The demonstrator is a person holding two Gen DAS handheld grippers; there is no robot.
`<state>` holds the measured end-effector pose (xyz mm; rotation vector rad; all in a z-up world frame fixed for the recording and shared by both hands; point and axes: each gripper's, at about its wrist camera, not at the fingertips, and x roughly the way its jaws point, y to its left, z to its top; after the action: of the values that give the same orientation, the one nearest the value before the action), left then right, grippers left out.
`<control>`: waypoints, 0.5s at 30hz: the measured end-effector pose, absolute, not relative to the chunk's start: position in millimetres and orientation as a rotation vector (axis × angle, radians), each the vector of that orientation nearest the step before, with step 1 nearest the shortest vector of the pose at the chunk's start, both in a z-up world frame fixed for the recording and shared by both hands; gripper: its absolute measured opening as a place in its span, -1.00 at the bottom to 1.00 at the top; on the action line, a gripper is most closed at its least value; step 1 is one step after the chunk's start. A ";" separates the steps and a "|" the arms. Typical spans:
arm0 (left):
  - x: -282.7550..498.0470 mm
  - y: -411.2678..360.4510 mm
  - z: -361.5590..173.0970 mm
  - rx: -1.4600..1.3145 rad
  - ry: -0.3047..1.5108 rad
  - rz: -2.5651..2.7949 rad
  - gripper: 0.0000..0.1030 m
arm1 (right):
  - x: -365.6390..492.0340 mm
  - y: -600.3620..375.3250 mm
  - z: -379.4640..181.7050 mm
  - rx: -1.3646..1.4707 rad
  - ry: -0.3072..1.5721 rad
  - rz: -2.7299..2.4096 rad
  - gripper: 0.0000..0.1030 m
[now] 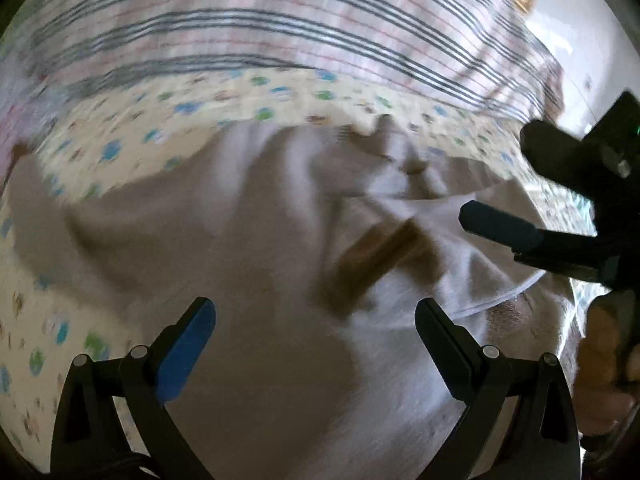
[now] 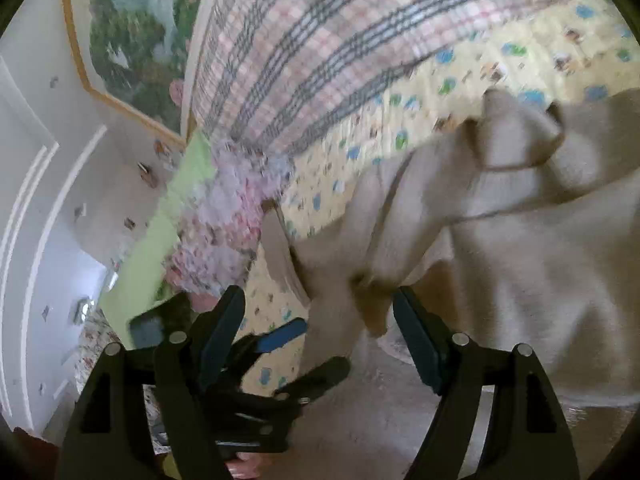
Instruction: Fold small clothes
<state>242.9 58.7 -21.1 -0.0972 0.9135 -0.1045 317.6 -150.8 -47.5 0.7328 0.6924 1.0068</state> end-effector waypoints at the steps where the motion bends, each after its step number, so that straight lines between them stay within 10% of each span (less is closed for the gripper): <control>1: 248.3 48.9 -21.1 -0.058 0.910 -0.098 0.95 | 316.7 -157.3 -46.4 0.742 0.683 0.995 0.51; 6: 279.5 23.0 -35.1 0.076 0.922 -0.036 0.76 | 308.3 -205.6 -50.5 0.824 0.622 0.898 0.51; 7: 282.5 22.8 -37.3 0.081 0.924 -0.040 0.01 | 305.5 -219.9 -54.7 0.844 0.607 0.861 0.51; 9: 288.3 32.6 -42.6 0.032 0.973 -0.063 -0.86 | 301.1 -245.4 -63.9 0.883 0.589 0.798 0.51; 15: 265.8 91.8 -37.8 -0.209 0.946 -0.037 -0.54 | 280.2 -317.4 -84.1 0.933 0.541 0.632 0.51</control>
<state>265.8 91.8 -37.8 -0.2090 0.9457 -0.0368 280.2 -317.4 -84.1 0.9327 0.5413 0.6319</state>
